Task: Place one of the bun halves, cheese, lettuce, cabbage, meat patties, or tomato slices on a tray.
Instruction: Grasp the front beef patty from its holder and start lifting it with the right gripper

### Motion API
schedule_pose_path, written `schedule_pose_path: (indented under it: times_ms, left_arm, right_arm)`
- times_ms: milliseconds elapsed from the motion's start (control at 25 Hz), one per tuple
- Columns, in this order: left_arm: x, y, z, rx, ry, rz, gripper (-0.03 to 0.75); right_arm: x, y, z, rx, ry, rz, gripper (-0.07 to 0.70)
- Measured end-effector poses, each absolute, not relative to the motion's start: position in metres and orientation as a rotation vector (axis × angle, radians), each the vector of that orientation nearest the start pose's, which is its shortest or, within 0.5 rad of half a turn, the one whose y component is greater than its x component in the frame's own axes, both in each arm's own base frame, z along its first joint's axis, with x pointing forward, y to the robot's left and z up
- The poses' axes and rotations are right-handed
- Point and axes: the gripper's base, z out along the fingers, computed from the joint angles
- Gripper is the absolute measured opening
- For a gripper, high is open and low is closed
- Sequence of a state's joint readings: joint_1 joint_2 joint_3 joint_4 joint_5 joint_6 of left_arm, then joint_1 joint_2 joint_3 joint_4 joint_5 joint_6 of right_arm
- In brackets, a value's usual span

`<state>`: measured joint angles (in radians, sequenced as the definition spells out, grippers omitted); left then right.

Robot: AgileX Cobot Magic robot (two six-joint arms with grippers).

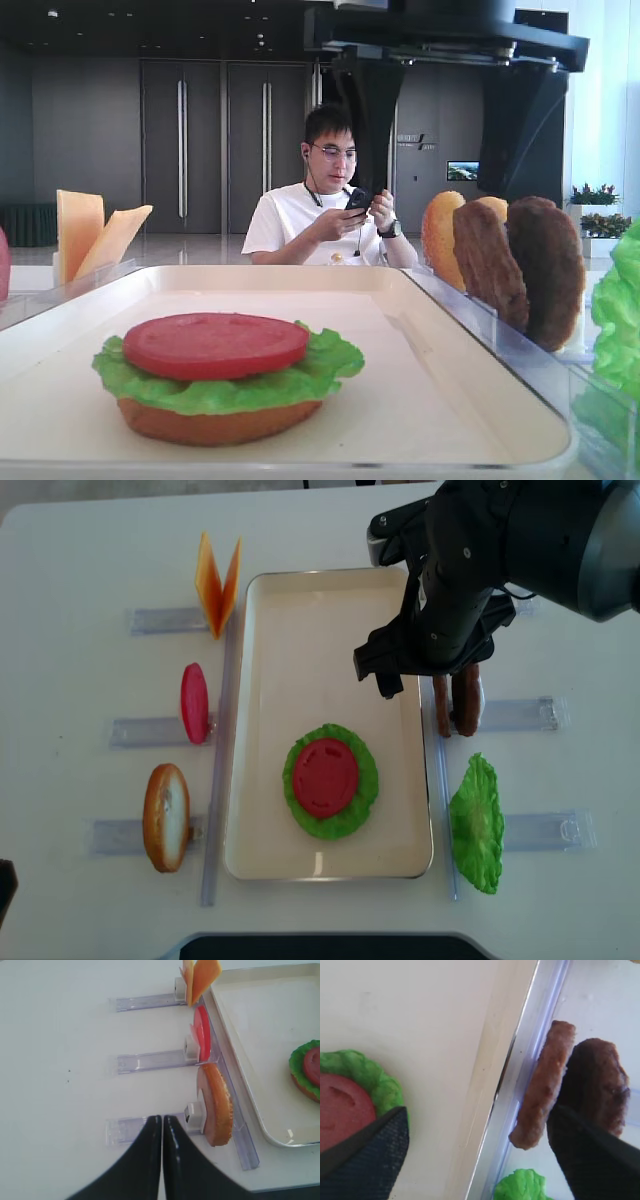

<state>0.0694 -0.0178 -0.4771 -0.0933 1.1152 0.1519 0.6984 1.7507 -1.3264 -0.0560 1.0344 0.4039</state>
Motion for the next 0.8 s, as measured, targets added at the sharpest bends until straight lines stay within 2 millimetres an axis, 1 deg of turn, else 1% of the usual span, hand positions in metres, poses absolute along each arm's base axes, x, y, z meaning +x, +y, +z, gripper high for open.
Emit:
schedule_pose_path:
  times_ms: [240, 360, 520, 680, 800]
  left_arm:
    - [-0.007, -0.008, 0.267, 0.094, 2.098, 0.020, -0.007]
    - [-0.007, -0.008, 0.267, 0.094, 2.098, 0.020, -0.007]
    - [-0.007, -0.008, 0.267, 0.094, 2.098, 0.020, -0.007]
    - [-0.007, -0.008, 0.267, 0.094, 2.098, 0.020, -0.007]
    - [-0.007, -0.008, 0.267, 0.094, 2.098, 0.020, -0.007]
  right_arm:
    - [0.273, 0.224, 0.234, -0.471, 2.928, 0.072, 0.587]
    - [0.274, 0.224, 0.233, -0.474, 2.927, 0.065, 0.587]
    - [0.276, 0.223, 0.232, -0.489, 2.916, 0.035, 0.587]
    - [0.278, 0.223, 0.224, -0.506, 2.925, -0.009, 0.587]
    - [0.279, 0.222, 0.223, -0.512, 2.926, -0.026, 0.587]
